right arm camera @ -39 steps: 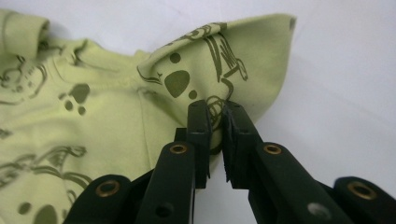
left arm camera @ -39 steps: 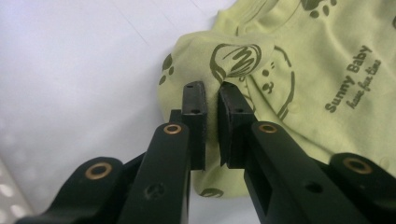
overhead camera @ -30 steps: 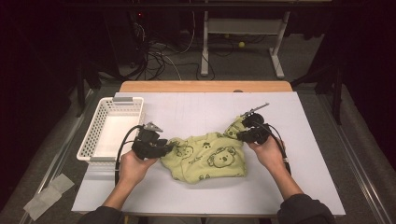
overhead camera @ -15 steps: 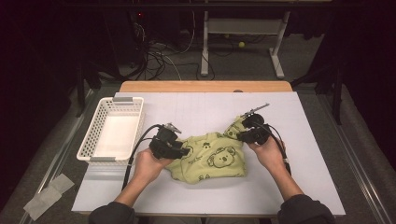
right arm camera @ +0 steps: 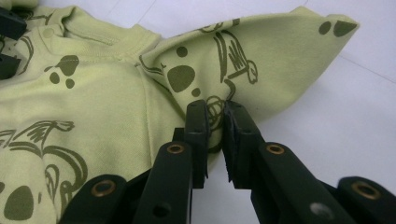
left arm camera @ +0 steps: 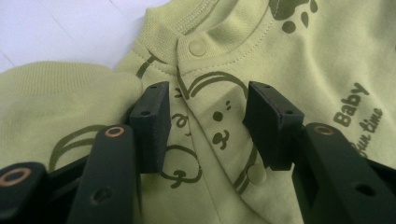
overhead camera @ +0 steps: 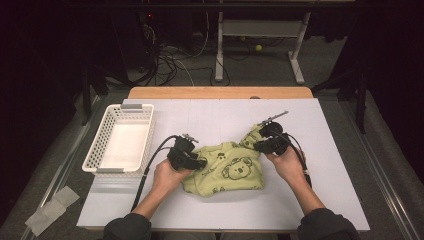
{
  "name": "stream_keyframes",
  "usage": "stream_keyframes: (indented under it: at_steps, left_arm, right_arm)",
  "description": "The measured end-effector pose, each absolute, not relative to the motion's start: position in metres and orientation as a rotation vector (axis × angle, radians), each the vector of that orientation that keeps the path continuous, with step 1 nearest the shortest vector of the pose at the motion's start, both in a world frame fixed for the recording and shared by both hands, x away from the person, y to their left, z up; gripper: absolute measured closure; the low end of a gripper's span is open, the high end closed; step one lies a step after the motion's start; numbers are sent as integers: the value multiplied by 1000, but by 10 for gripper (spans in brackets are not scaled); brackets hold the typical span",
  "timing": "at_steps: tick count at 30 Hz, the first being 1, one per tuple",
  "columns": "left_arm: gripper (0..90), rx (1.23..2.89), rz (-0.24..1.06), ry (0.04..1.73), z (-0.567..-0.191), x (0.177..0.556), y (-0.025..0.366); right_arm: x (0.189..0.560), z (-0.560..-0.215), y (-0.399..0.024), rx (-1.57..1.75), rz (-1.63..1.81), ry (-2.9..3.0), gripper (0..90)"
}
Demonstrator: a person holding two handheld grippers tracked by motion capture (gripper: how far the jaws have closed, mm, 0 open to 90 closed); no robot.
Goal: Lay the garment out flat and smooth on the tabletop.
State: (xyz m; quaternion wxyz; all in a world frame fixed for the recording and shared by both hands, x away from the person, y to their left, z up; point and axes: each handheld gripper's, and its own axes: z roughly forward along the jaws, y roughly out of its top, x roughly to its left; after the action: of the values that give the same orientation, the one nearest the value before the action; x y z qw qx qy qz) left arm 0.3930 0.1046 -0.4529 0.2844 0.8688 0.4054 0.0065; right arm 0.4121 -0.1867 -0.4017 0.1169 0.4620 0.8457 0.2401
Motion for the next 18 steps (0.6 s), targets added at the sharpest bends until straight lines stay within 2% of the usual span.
stream_keyframes:
  at_steps: [2, 5, 9, 13, 18]
  left_arm:
    - [513, 2345, 50, 1083, -453, 391, 101]
    - [631, 2364, 70, 1085, -453, 390, 98]
    - [775, 2351, -5, 1090, -452, 392, 101]
    - [815, 2357, -22, 1082, -450, 397, 102]
    - [820, 2325, 44, 1086, -435, 406, 104]
  right_arm:
    - [412, -402, -186, 1361, 701, 2473, 816]
    - [412, -401, -185, 1362, 707, 2469, 815]
    - [412, -400, -186, 1358, 713, 2467, 816]
    - [412, -398, -187, 1357, 732, 2462, 818]
    - [411, -391, -190, 1346, 761, 2442, 834]
